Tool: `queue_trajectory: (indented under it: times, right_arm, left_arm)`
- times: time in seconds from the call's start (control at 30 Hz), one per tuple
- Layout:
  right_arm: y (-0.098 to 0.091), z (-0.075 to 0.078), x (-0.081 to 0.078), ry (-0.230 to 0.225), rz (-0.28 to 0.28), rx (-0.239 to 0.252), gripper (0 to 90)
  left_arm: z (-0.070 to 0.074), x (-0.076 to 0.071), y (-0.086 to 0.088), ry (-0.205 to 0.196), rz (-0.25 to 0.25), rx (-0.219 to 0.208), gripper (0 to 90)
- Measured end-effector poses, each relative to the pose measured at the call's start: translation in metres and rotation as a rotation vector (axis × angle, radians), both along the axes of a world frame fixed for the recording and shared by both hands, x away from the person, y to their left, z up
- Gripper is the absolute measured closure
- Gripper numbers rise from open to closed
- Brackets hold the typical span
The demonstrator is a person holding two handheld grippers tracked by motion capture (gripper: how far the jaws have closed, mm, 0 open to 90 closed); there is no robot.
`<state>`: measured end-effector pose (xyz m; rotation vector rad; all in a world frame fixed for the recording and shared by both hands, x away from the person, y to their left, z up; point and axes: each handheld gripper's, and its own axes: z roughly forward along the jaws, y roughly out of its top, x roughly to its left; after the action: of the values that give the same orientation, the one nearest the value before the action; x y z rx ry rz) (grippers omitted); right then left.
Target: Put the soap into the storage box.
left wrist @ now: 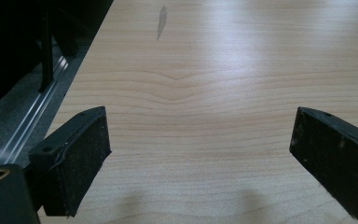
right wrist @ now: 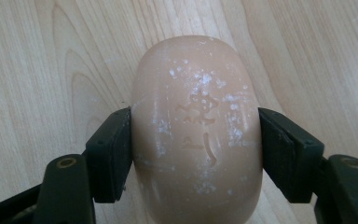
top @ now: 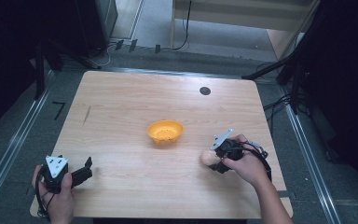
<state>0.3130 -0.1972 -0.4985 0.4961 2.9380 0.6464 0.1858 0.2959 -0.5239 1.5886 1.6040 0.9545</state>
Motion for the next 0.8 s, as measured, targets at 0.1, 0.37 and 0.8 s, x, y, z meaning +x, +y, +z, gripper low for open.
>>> queue_trajectory:
  times: [0.1,0.37,0.8]
  right_arm:
    - [0.003,0.004,0.002,-0.005,0.013,-0.009,32.6]
    - [0.012,0.017,0.008,-0.019,0.053,-0.009,32.7]
    - [0.031,0.035,0.017,-0.032,0.100,0.004,32.7]
  left_arm:
    - [0.000,0.000,0.000,-0.001,0.000,0.001,5.1]
    - [0.000,0.000,0.000,-0.002,0.001,-0.002,5.1]
    - [0.000,0.000,0.001,-0.003,0.000,-0.008,5.1]
